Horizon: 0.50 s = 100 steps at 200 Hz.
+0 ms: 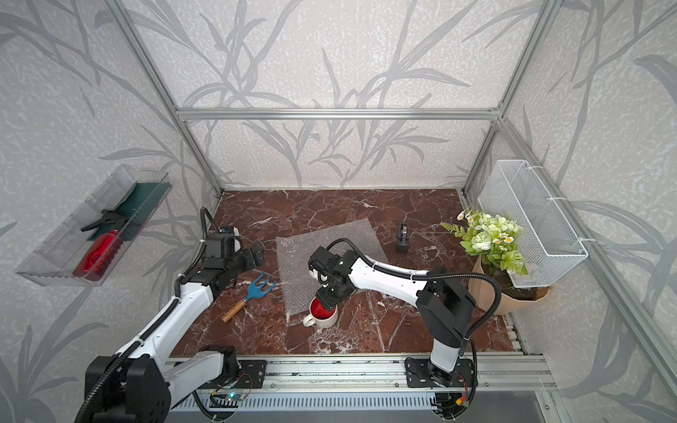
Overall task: Wrap mugs in bubble wrap
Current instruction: Pick up the mug from the center of the board.
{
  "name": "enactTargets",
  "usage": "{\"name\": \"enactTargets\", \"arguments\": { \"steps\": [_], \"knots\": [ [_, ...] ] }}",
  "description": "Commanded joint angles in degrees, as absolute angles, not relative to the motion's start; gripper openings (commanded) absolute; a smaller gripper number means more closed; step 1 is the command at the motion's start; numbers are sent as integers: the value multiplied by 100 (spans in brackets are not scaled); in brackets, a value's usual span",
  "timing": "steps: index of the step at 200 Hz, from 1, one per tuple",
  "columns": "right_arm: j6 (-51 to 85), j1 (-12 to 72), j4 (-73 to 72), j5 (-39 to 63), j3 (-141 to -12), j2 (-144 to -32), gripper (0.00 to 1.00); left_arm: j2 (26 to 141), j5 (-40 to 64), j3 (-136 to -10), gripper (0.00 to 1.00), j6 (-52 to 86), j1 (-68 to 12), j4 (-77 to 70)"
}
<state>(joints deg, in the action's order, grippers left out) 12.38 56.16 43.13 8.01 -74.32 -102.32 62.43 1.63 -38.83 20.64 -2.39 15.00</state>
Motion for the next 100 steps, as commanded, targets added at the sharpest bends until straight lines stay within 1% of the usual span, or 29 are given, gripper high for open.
{"name": "enactTargets", "arguments": {
  "steps": [1, 9, 16, 35, 51, 58, 63, 100],
  "knots": [
    [1117, 5654, 4383, 643, -7591, -10417, 47, 6225, 159, -3810, 97, 2162, -281, 1591],
    [1104, 5669, 4375, 620, -7627, -10477, 41, 6223, 164, -3823, 97, 2163, -281, 1597],
    [1084, 5675, 4370, 615, -7659, -10517, 39, 6223, 158, -3823, 97, 2162, -281, 1604],
    [1057, 5687, 4350, 637, -7706, -10588, 28, 6198, 124, -3807, 97, 2158, -287, 1617],
    [1029, 5702, 4407, 676, -7743, -10622, 11, 6187, 105, -3809, 97, 2149, -299, 1630],
    [1017, 5708, 4448, 681, -7754, -10607, 6, 6187, 97, -3823, 97, 2145, -294, 1635],
    [1009, 5704, 4466, 693, -7753, -10577, 0, 6186, 97, -3823, 97, 2136, -298, 1643],
    [856, 5675, 4891, 670, -8093, -10302, 0, 6221, 114, -3832, 97, 2139, -325, 1661]
  ]
}}
